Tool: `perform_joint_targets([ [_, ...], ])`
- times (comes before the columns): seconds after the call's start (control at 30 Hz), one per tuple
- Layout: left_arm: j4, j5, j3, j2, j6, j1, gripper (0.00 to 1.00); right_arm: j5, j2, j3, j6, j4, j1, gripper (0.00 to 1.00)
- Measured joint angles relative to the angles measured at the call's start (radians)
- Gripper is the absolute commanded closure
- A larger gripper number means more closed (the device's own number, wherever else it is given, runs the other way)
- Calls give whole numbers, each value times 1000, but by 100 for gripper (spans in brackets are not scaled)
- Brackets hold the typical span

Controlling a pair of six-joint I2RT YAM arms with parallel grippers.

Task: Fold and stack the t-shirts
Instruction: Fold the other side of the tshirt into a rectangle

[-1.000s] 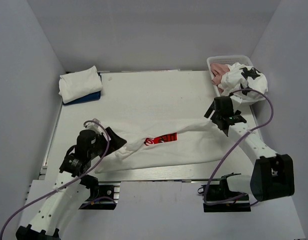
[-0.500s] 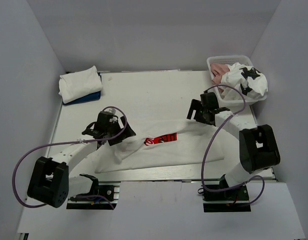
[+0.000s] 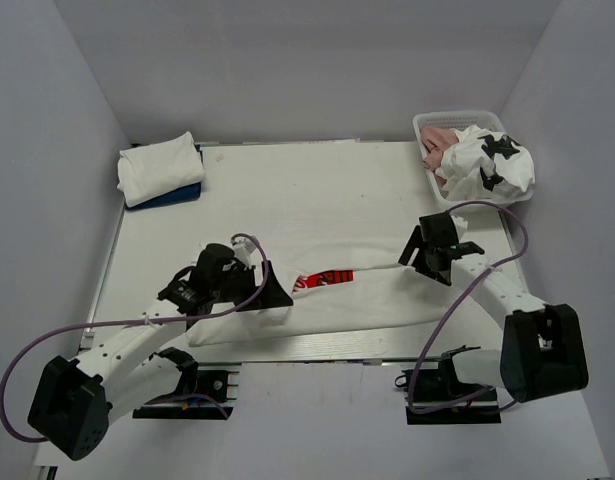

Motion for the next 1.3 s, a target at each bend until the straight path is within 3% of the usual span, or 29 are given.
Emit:
perform_joint_targets([
  [0.17,-37,3,19,34,8,-50,0,-58,-120,0,-23,42,-2,10],
  [0.33,-95,-112,125,128,19,-86,0,-130,-157,4,-87,127,2,10],
  [0.57,-93,-252,198,158,6,-88,0,-176,41,79,-114,195,2,10],
  [0.77,-37,-226,123,275,-51,-138,0,-166,182,126,-69,199,0,10],
  [0.87,-39,-222,93,344,-79,-185,0,-134,203,126,-40,193,-2,10],
  [1.1,-146,-311,213,385,-93,-300,0,-42,217,129,34,144,-40,10],
  [1.3,-287,-524,322,360,-131,-338,0,-11,194,174,-23,118,-50,10],
])
